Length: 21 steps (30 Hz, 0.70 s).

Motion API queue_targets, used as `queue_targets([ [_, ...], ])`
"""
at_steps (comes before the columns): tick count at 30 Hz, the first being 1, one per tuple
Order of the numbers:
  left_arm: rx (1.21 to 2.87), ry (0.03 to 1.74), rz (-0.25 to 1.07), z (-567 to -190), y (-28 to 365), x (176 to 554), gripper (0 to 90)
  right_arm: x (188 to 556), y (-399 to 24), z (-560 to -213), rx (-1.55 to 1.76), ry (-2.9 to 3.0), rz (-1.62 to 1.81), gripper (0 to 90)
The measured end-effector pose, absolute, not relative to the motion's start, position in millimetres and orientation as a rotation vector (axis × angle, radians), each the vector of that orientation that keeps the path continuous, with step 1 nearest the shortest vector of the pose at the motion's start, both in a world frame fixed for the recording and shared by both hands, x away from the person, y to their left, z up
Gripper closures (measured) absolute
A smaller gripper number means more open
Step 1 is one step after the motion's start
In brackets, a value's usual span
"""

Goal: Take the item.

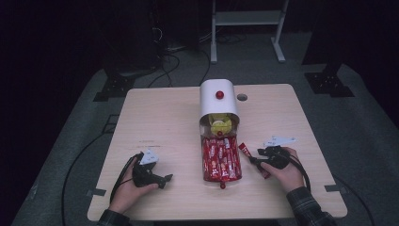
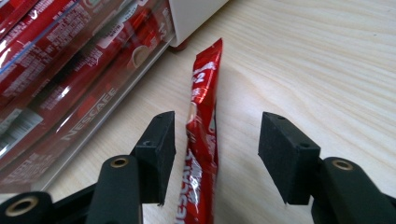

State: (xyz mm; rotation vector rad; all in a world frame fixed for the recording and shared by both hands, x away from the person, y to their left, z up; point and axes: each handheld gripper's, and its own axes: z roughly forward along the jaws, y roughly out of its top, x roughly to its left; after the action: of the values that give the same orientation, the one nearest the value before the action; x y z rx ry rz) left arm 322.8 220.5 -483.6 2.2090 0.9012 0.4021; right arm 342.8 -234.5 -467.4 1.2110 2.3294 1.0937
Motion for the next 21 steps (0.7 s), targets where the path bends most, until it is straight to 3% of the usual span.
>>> queue_targets([
  [6, 2.208, 0.901, 0.402, -483.6, 220.5, 322.8, 0.0, 339.7, -239.6, -464.7, 1.199, 2.312, 1.104, 37.4],
  [21, 2.209, 0.901, 0.402, -483.6, 220.5, 322.8, 0.0, 328.9, -251.6, -454.6, 1.176, 2.275, 1.107, 34.3],
])
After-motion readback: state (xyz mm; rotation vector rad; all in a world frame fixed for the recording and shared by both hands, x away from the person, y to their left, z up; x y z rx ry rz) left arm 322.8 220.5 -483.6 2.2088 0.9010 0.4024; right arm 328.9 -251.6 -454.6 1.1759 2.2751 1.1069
